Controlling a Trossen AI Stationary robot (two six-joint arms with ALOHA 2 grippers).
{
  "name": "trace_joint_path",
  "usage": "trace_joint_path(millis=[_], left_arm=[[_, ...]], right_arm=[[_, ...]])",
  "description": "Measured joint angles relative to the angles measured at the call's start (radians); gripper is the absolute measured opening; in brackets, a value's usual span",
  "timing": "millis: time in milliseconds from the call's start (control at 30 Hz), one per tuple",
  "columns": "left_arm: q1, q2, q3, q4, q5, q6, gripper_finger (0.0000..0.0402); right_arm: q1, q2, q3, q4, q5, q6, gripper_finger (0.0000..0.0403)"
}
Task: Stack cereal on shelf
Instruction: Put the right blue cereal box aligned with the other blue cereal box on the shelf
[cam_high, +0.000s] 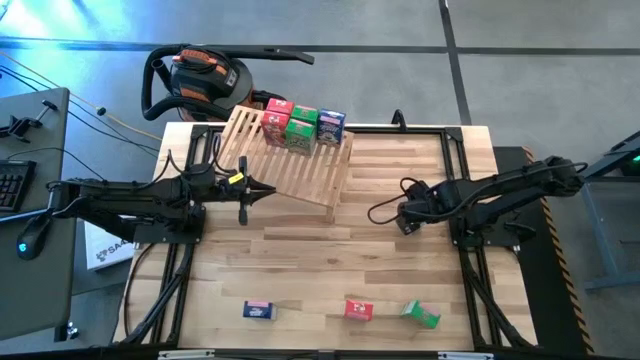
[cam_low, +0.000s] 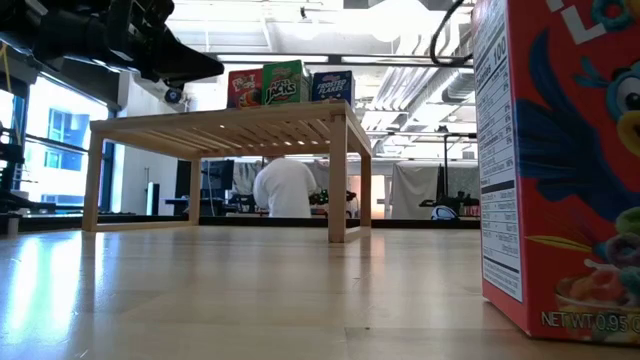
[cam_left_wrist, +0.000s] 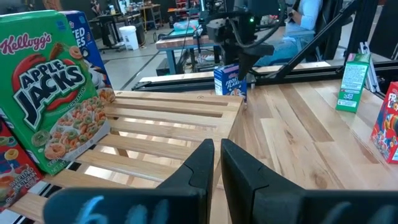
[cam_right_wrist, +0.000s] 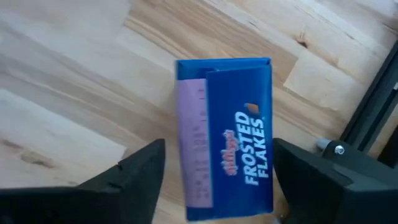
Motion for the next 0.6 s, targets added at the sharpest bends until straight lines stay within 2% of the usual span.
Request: trace_joint_path(millis=[167, 300, 433, 600], left_arm=[[0.000, 0.000, 0.000, -0.002, 0.000, -0.008, 0.0021], [0.000, 0.000, 0.000, -0.002, 0.000, -0.008, 0.0021], [0.000, 0.000, 0.000, -0.002, 0.000, -0.008, 0.0021], [0.000, 0.000, 0.000, 0.006, 0.000, -0.008, 0.0021]], right_arm=[[0.000, 0.000, -0.049, 0.074, -0.008, 0.006, 0.0207], [-0.001, 0.000, -0.036, 0.119, -0.004, -0.010, 0.0169], [-0.003, 0.000, 0.044, 0.123, -0.003, -0.052, 0.0153], [-0.037, 0.005, 0.218, 0.134, 0.004, -0.161, 0.0150]])
